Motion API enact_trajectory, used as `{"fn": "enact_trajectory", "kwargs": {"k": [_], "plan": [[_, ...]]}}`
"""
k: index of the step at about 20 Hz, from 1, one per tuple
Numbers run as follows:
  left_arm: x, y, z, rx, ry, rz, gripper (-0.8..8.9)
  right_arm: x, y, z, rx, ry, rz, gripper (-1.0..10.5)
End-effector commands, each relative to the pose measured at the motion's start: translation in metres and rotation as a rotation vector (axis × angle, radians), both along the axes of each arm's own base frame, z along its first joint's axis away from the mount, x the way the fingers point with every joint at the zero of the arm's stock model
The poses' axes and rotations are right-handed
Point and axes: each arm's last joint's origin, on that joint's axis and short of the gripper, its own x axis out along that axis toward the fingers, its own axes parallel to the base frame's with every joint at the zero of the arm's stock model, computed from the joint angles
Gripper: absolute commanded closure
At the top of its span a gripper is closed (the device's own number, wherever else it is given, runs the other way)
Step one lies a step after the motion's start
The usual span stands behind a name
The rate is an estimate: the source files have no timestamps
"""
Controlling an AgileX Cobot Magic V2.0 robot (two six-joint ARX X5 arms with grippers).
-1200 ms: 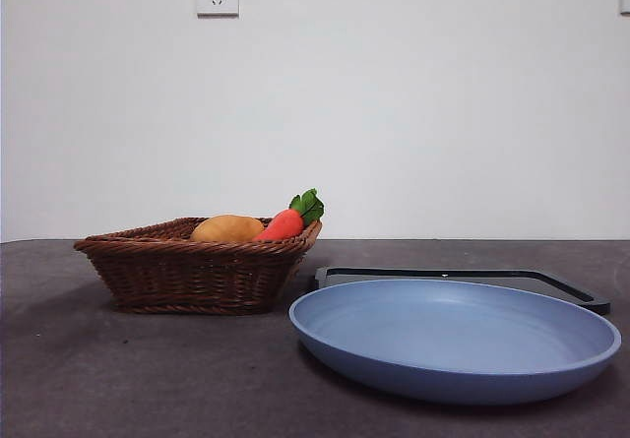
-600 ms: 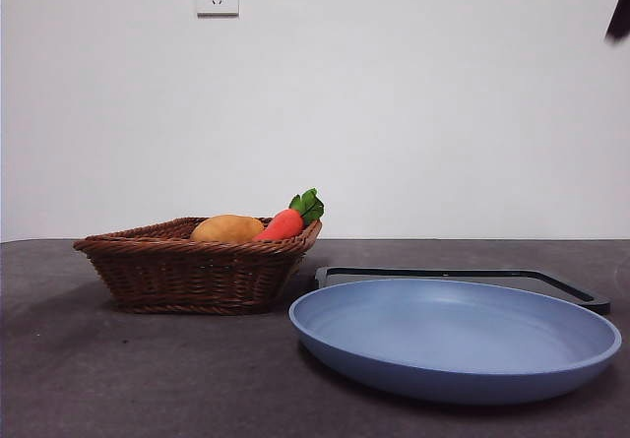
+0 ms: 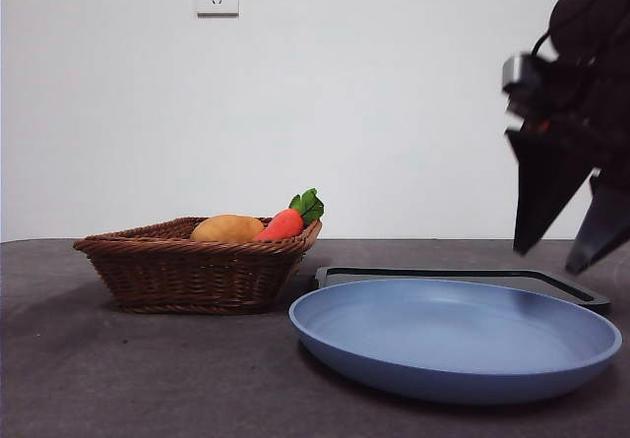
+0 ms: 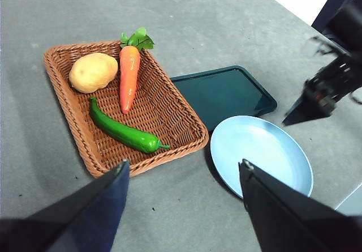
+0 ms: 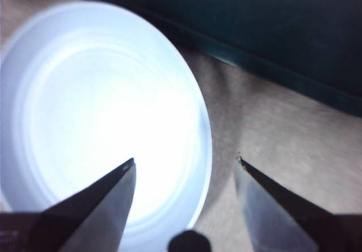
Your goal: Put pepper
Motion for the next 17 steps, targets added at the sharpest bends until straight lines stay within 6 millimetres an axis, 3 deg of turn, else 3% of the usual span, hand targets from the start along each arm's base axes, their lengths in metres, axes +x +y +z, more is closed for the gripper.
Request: {"fn": "enact_trajectory", "kwargs": {"k": [1, 5, 8, 10, 14, 17], "plan": [[0.0, 0.0, 0.005, 0.005, -0.027, -0.008, 4.73, 0.01, 0.005, -0.014, -0.03, 0.013, 0.029, 6.5], [0.0, 0.0, 0.005, 0.005, -0.027, -0.008, 4.73, 0.017, 0.007, -0.035, -0.059, 0.065, 0.03, 6.7], [0.0, 0.0, 0.005, 0.005, -0.027, -0.006, 4.73, 0.018, 0.008, -0.044, -0.066, 0.101, 0.029, 8.0], [0.0, 0.0, 0.005, -0.004, -0.019, 0.0, 4.76, 0.018, 0.008, -0.045, -0.067, 0.108, 0.028, 9.4], [0.005, 0.0, 0.005, -0.009, -0.01, 0.023, 4.77, 0.016, 0.007, -0.043, -0.061, 0.132, 0.006, 9.4], [0.019, -0.002, 0.003, -0.03, 0.05, 0.026, 4.77, 0.01, 0.004, -0.027, -0.052, 0.097, 0.001, 9.4]]}}
